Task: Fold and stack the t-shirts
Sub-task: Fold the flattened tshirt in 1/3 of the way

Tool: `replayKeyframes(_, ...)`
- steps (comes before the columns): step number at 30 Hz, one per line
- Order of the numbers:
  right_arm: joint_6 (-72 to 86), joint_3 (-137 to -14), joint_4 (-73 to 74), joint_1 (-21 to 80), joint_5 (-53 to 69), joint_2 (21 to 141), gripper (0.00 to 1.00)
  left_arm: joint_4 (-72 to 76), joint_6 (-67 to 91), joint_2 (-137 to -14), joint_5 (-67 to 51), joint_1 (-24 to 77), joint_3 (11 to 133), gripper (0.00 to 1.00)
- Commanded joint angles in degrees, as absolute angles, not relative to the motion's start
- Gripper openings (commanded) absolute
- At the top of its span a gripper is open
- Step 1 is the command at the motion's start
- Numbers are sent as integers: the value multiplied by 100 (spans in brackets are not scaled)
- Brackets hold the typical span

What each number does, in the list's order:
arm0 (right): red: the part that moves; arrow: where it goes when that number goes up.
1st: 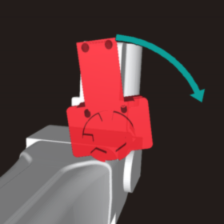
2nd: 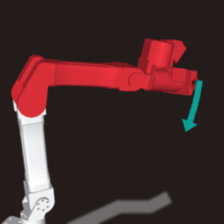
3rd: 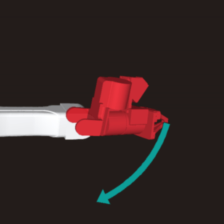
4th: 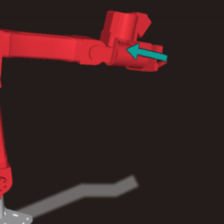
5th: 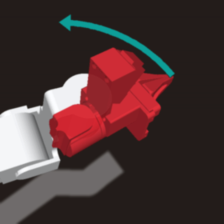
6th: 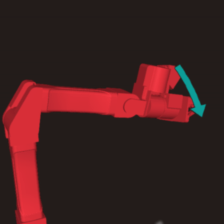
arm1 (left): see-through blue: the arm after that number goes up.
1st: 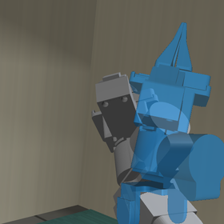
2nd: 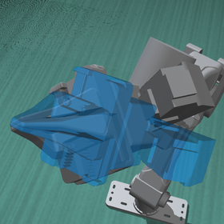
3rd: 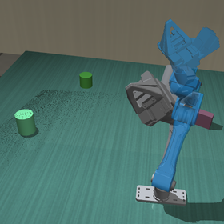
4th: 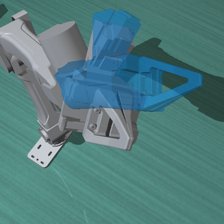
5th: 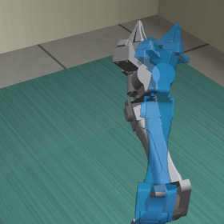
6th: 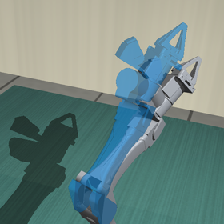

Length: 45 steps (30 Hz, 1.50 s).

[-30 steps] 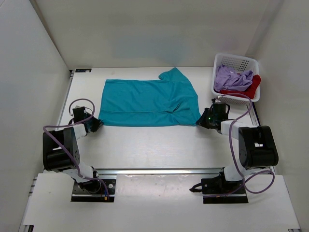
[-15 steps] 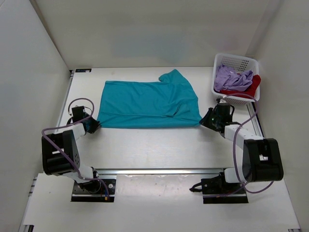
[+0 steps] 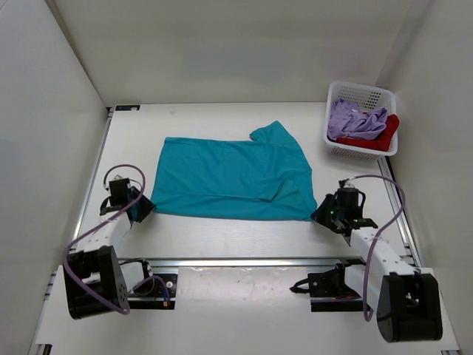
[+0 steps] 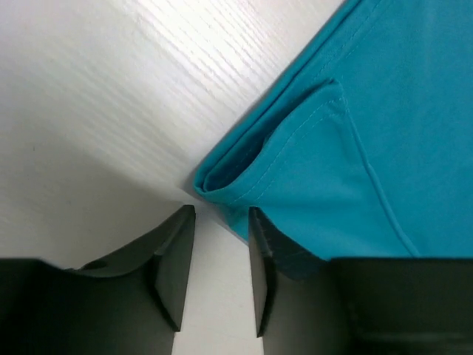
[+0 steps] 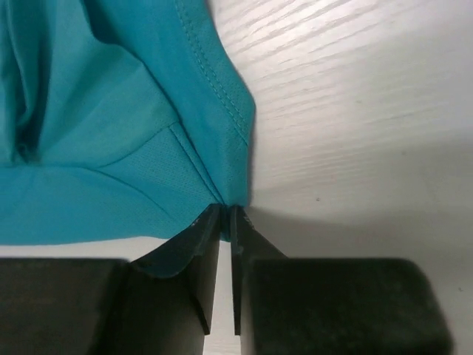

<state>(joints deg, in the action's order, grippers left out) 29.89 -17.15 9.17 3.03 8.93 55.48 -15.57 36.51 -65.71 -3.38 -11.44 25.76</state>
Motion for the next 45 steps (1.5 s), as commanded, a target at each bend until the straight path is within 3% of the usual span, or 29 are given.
replayKeyframes(1,3111,-1696,1186,27,835,5055,12,-1845,3603,-6075,-290,-1064,2504,48)
replayKeyframes(2,3094,-1696,1169,9,1009,4993,21,-1889,3577,-5969,-273,-994,2592,59)
replayKeyframes(4,3024,-1854,1203,-71,1169,5018,29,-2064,3490,-5872,-194,-713,2846,68)
replayKeyframes(5,3023,-2072,1230,-36,1108,5019,34,-2065,3481,-5706,-124,-677,3004,69)
replayKeyframes(7,2840,-2354,1492,542,575,5028,37,-1873,3376,-5573,-9,-187,3215,56)
replayKeyframes(8,2778,-2590,1503,815,345,5149,35,-1724,3288,-5537,-9,216,3312,41)
replayKeyframes(10,2725,-2890,1416,1228,282,5333,21,-1574,3156,-5703,-9,761,3462,30)
replayKeyframes(11,2664,-3013,1232,1335,325,5561,6,-1608,3094,-5913,226,1156,3654,24)
replayKeyframes(12,2620,-3136,1170,1545,430,5720,1,-1600,3085,-6011,272,1352,3717,19)
replayKeyframes(15,2558,-3348,722,2046,598,6624,0,-1460,3067,-6529,212,2002,3797,10)
replayKeyframes(21,2549,-3937,264,2487,650,7785,0,-616,3480,-7030,-218,2453,3279,9)
replayKeyframes(37,2724,-4684,44,2488,1001,9043,0,246,3849,-7198,-659,2347,2663,10)
replayKeyframes(45,2593,-6370,148,2145,1581,10204,0,194,3850,-7198,-677,2303,2681,10)
